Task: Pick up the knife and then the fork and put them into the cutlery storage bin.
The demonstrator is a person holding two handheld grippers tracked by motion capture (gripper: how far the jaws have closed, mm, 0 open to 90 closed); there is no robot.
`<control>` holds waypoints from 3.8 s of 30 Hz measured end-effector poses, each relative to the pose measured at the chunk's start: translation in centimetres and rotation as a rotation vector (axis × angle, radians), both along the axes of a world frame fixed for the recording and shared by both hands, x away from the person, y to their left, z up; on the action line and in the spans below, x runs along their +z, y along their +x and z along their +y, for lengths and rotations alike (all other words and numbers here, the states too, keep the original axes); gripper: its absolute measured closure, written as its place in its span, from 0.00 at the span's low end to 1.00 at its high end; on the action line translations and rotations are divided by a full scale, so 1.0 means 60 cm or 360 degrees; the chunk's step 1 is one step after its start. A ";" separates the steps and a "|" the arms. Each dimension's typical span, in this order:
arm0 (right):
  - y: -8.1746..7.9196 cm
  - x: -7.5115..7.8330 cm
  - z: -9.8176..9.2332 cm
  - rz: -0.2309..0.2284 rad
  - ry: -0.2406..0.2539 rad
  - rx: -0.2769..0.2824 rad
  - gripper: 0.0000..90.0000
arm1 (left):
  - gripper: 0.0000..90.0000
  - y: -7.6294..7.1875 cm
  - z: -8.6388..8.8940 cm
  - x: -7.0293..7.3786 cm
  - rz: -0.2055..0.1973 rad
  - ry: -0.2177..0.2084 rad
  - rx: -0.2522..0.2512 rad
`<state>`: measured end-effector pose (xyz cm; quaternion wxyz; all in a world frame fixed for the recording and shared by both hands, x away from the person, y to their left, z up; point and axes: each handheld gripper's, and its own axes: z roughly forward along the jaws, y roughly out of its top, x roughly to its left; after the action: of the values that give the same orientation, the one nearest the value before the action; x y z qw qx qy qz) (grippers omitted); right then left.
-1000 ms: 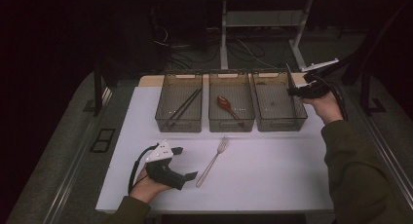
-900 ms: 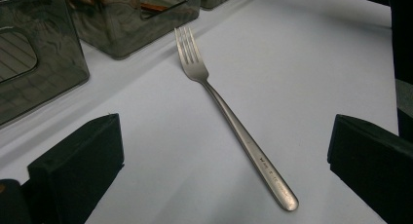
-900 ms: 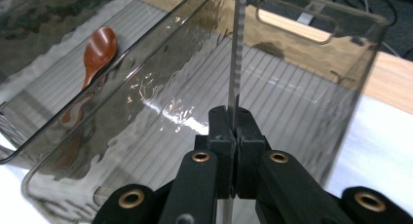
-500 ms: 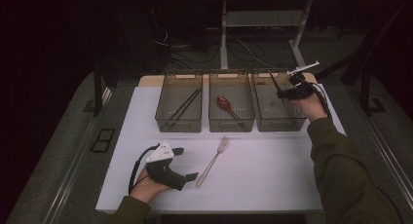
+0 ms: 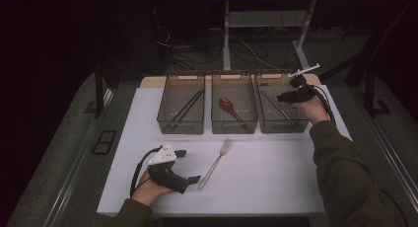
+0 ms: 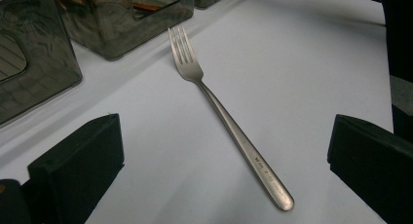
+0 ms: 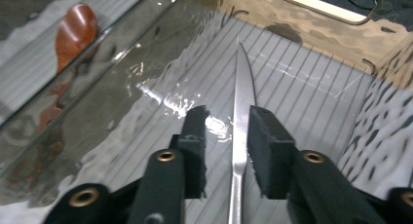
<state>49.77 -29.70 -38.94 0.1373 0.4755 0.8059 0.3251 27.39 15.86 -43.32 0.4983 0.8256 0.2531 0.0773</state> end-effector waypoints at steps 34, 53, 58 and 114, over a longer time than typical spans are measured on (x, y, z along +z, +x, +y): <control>-0.218 0.035 0.004 -0.0358 0.0361 0.0289 0.24 | 0.00 0.002 -0.002 -0.001 0.0004 0.0047 0.0029; -0.345 -0.056 0.013 -0.0321 0.0322 0.0367 0.15 | 0.20 -0.004 -0.010 0.013 0.0030 0.0057 0.0072; -0.363 -0.072 0.005 -0.0299 0.0324 0.0333 0.15 | 0.55 -0.006 -0.028 0.014 0.0073 0.0068 0.0023; -0.370 -0.081 0.003 -0.0268 0.0298 0.0383 0.15 | 0.77 0.092 -0.091 -0.008 0.0118 0.0302 -0.0062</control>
<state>27.57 -29.52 -43.77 0.1197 0.3574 0.8087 0.4515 32.94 10.40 -43.79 0.4095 0.8762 0.2468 0.0605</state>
